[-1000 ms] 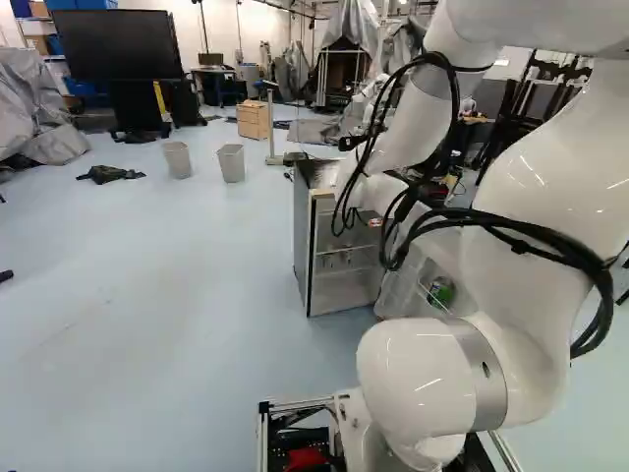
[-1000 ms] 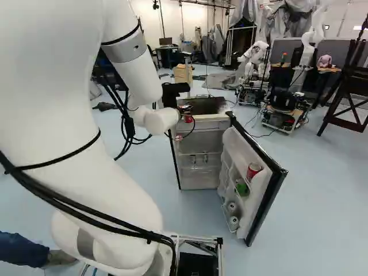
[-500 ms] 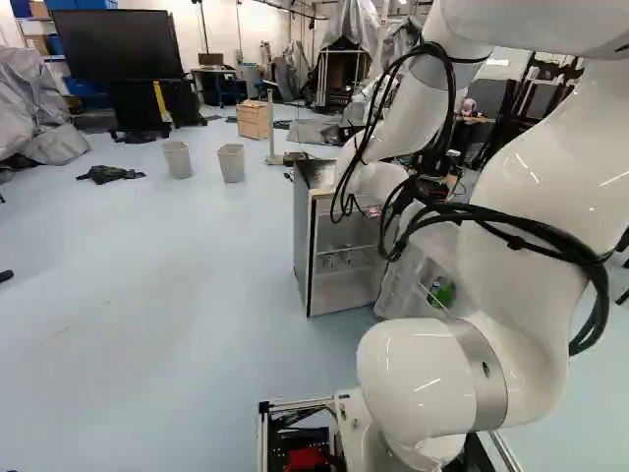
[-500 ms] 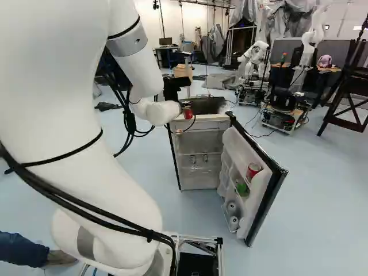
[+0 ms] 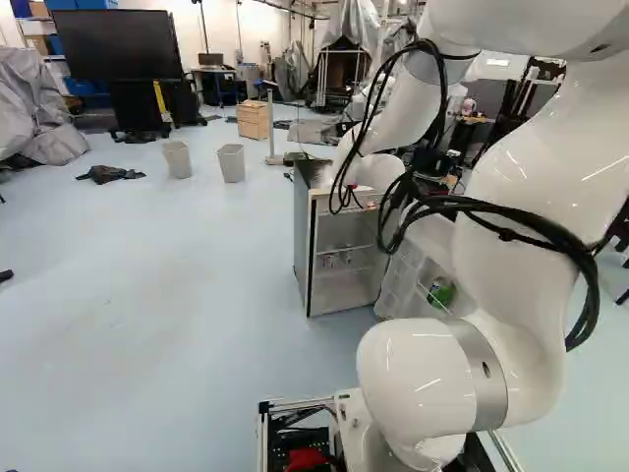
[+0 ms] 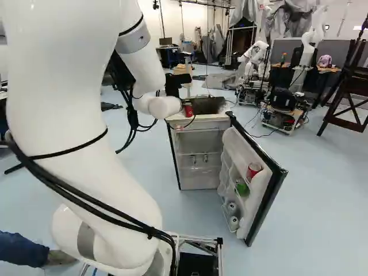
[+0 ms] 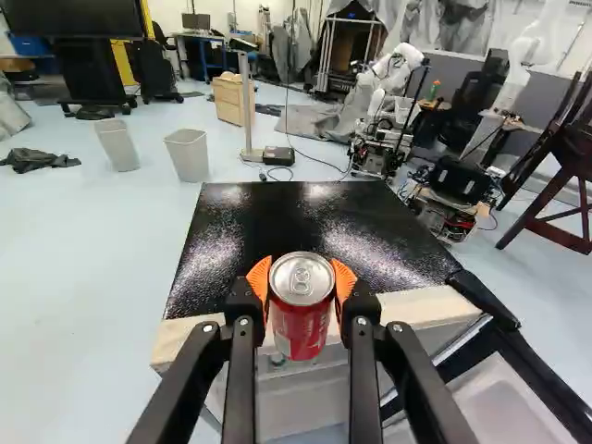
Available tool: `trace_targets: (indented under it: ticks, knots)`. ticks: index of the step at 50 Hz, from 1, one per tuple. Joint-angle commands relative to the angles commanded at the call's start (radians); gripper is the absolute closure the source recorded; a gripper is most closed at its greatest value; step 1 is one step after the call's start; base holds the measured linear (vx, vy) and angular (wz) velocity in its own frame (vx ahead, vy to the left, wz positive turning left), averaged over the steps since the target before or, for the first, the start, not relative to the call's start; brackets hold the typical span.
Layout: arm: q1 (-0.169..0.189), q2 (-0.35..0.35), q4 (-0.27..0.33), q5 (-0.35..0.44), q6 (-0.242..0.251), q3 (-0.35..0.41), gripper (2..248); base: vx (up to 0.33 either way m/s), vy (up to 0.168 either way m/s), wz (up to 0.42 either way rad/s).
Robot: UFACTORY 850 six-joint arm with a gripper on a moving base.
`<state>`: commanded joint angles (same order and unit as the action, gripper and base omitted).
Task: Grab a drink from the fridge
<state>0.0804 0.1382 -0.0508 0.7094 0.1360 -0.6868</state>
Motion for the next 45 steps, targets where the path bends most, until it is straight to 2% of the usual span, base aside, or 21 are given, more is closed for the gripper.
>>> trace_targets:
  ticks: [32,45]
  knots:
    - [-0.005,0.095,0.0,0.0,0.0,-0.106,157,0.0,0.0,0.0]
    - [-0.005,0.109,0.0,0.0,0.0,-0.119,157,0.0,0.0,0.0]
